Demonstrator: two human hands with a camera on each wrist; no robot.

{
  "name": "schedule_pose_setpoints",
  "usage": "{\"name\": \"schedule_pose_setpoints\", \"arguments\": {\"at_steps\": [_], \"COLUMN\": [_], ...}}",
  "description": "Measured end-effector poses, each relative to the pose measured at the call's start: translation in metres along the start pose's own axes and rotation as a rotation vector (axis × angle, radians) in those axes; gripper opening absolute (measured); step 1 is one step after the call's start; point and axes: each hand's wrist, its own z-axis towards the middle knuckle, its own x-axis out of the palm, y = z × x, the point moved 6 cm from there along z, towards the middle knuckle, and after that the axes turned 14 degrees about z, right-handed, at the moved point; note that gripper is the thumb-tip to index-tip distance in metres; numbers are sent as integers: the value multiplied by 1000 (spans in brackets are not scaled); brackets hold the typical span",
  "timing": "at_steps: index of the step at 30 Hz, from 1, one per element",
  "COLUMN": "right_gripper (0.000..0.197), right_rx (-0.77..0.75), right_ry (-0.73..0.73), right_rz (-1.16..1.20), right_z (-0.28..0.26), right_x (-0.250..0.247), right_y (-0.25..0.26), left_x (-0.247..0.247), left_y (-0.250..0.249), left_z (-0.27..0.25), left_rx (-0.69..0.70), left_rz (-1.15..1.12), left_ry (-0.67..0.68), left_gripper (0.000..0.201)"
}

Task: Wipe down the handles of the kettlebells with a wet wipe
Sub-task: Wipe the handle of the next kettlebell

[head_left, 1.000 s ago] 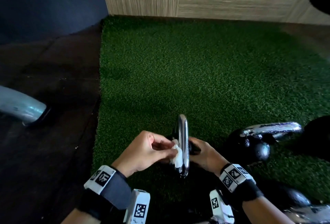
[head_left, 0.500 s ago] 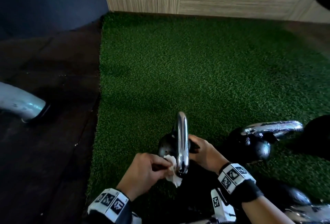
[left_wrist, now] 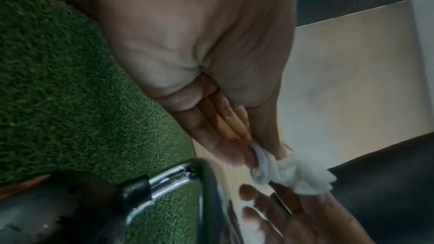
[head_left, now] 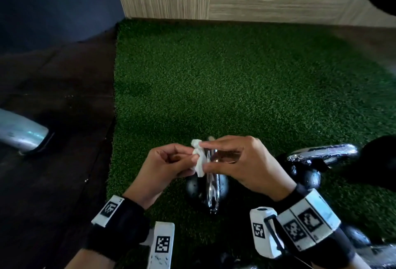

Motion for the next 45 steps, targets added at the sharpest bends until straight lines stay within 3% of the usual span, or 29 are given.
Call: {"name": "schedule_pose_setpoints", "arguments": {"at_steps": [5,8,10,12,14,16,18,21,23,30,34,38,41,45], "right_gripper": [38,32,29,30,33,32,27,30,32,31,11,15,14,16], "right_rx": [8,42,30,3,46,164,286,372,392,416,470,368,273,365], "right_ry": [-157,-182,-213,-283,-394,-452,-448,-413,-409,-405,-450,-516,-580,-514], "right_rz": [83,115,102,75,52,56,100,67,35,86,86,-29,28,164], "right_z": [-3,-1,1,3,2,3,3,5,7,11,6,13,15,15], "right_x": [1,0,-10,-25,-40,-45,-40,-32,-27,-6,-6,-14,-17,-10], "right_y": [-9,-16,-18,-24,-40,-65,-92,-120,-131,-144,-148,-132,-124,-129], "left_x": [13,13,4,-5,5,30,50,60,60,44,44,45,46,45], "left_y": [-7,2,13,34,56,81,98,101,98,90,89,88,87,87], "left_z": [4,5,8,10,9,6,6,8,9,21,22,22,22,25], "left_rx": [15,-4,1,20,104,190,191,263,362,566,550,517,500,454], "left_rz": [8,-5,116,511,864,1011,1094,1192,1230,1222,1215,1207,1201,1194], "left_ry": [-25,36,45,89,251,393,340,125,106,350,358,347,337,329], "left_gripper": [28,32,29,63,110,150,165,141,128,127,128,129,129,133]}}
